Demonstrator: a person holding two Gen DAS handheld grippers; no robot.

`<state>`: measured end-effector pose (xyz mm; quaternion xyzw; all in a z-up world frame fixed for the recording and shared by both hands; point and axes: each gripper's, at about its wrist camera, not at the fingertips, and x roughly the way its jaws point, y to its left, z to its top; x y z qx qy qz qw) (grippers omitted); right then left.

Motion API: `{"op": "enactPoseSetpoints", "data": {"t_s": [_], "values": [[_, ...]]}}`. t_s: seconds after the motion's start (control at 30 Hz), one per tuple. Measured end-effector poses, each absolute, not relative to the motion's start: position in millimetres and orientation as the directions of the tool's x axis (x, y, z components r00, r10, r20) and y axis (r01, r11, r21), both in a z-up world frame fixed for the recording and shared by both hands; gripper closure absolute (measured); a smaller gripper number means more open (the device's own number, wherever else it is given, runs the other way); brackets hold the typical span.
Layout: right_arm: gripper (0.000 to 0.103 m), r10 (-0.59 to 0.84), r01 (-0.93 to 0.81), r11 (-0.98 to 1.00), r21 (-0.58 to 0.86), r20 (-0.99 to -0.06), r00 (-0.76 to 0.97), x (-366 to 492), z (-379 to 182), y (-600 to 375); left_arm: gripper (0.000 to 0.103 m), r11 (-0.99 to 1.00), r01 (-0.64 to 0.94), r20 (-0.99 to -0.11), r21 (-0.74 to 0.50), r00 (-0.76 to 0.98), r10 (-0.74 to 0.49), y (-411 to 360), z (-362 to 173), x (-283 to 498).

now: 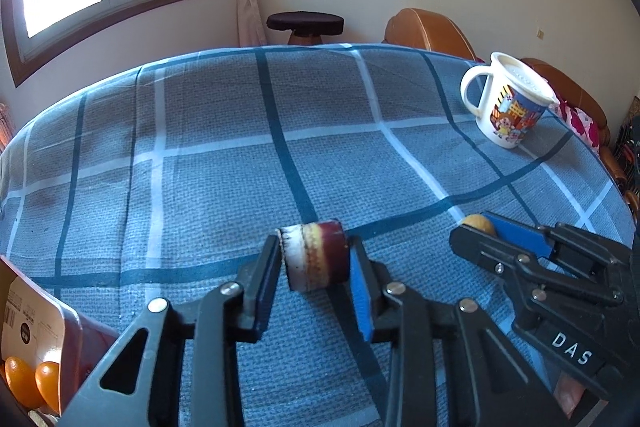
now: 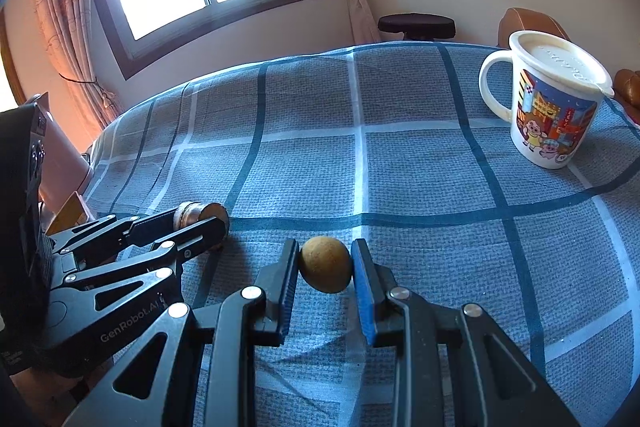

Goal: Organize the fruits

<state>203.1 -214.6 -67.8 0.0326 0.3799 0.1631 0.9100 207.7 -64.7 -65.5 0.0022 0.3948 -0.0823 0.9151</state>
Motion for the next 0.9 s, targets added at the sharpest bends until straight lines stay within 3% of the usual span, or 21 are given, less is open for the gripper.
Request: {"op": "enactPoseSetpoints", "data": {"t_s": [0.9], "values": [[0.074,0.341,-0.321,0.936,0.144,-0.595,0.728,183.9,-51.4,-207.0,0.068,0.988,0.156,-0.629,-0.016,0.766,-0.131,-69.0,-49.3,184.6]]}}
